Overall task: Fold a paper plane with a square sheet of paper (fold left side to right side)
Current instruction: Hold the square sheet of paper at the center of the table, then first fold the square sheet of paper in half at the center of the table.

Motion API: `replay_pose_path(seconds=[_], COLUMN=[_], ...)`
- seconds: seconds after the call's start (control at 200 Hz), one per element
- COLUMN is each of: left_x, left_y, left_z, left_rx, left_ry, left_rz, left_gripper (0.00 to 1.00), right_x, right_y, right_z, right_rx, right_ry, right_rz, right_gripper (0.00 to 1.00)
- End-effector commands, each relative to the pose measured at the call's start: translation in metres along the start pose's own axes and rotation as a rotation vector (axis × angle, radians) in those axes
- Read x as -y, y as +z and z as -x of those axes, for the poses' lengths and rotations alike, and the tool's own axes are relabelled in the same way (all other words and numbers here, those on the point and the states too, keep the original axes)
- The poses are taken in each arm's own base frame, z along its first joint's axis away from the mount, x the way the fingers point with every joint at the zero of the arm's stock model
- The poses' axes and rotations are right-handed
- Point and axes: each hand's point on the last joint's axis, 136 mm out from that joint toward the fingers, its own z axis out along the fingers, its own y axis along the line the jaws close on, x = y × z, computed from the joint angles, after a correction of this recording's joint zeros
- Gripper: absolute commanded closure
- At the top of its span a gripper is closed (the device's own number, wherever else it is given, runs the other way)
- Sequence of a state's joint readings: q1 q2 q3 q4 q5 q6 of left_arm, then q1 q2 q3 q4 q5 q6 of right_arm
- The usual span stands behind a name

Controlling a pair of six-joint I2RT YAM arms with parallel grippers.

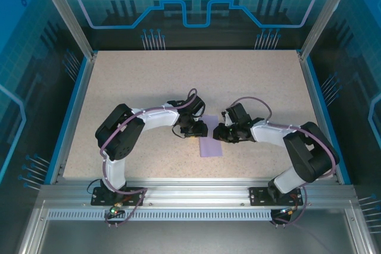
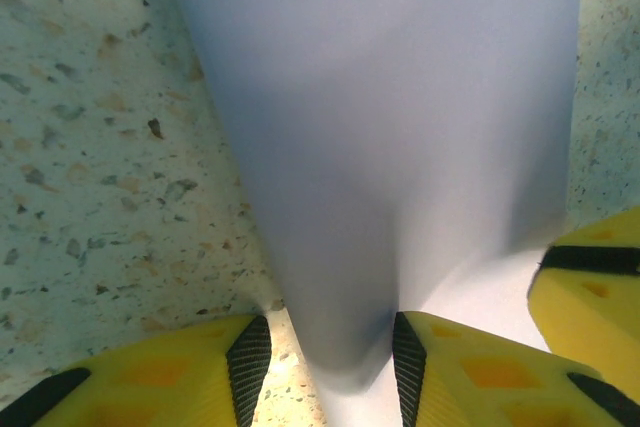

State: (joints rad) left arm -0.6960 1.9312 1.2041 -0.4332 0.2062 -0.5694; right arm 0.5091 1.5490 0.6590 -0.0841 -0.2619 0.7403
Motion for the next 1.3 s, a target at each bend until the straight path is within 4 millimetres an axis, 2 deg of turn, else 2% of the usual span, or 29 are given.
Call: replay_pose_path(seconds=[0.0,0.165,0.285,0.4,0.6,0.755,0.91,1.015,1.29], left_x=[-0.038,-0.036,-0.034,-0.027,-0.019,-0.003,0.029,0.043,0.049], left_y=[0.022,0.020,0.011,-0.006,-0.048,-0.069,-0.063,-0.054,-0.027], left_z=[-0.016,-0.015,-0.012,-0.006,0.007,0.008,0.000,-0.002,-0.008], left_rx=[-0.070,-0.067,-0.049,-0.012,0.087,0.141,0.091,0.055,-0.025], left_ry=[-0.026,-0.024,-0.017,0.005,0.026,0.063,0.095,0.095,0.081], left_rz=[0.128,0.125,0.121,0.111,0.087,0.003,-0.195,-0.281,-0.368], left_gripper=[0.56,0.56,0.54,0.50,0.42,0.43,0.57,0.64,0.73], right_x=[0.005,0.016,0.024,0.029,0.035,0.036,0.038,0.037,0.038], right_y=[0.005,0.010,0.013,0.014,0.015,0.015,0.015,0.015,0.014], right_z=[-0.006,-0.014,-0.020,-0.025,-0.028,-0.029,-0.030,-0.030,-0.031], right_rx=[-0.041,-0.083,-0.108,-0.129,-0.143,-0.149,-0.155,-0.156,-0.162], right_ry=[-0.007,0.006,0.013,0.020,0.021,0.020,0.018,0.019,0.015], right_rz=[-0.047,-0.095,-0.127,-0.147,-0.170,-0.178,-0.186,-0.185,-0.195], right_gripper=[0.82,0.82,0.83,0.83,0.83,0.84,0.84,0.84,0.85])
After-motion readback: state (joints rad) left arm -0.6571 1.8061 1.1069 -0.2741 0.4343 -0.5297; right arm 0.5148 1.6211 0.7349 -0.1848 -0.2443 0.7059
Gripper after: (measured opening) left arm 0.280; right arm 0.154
